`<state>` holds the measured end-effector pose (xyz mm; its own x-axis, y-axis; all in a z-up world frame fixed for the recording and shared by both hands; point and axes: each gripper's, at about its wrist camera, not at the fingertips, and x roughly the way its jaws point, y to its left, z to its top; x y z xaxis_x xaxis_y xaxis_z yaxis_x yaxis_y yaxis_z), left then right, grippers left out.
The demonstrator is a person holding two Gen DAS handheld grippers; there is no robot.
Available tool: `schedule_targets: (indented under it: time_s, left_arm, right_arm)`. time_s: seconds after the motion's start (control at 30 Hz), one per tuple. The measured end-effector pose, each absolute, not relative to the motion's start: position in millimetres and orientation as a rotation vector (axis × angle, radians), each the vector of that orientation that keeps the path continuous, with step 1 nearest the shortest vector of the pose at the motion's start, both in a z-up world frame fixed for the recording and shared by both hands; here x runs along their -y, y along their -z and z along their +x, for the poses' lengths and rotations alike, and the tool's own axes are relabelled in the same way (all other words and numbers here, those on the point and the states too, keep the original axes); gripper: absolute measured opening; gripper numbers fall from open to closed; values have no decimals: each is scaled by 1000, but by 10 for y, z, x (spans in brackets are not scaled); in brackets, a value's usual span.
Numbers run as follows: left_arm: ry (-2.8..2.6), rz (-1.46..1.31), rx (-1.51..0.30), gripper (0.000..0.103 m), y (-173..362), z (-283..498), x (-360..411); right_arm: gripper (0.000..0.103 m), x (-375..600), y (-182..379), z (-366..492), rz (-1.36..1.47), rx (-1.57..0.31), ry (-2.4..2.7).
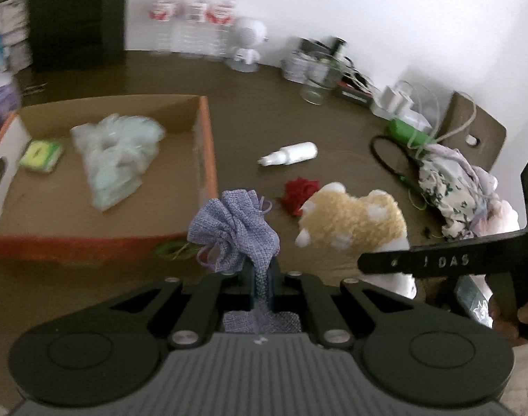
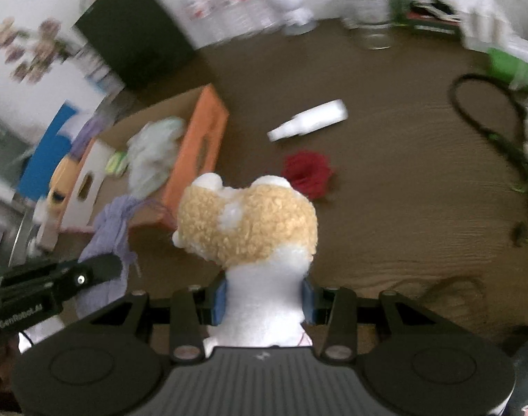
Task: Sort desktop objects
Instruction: 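Carry the plush dog with the right tool while the left tool carries the pouch over the box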
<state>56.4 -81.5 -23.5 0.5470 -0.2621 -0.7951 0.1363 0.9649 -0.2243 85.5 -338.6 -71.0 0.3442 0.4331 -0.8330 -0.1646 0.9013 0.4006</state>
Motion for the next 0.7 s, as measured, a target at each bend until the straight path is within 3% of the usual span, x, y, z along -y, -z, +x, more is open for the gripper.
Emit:
schedule_targets:
  time_s: [0.7]
  left_arm:
    - [-172, -296, -911, 6, 140, 61, -563]
  right_arm:
    - [40, 1768, 375, 901, 6, -1145, -779]
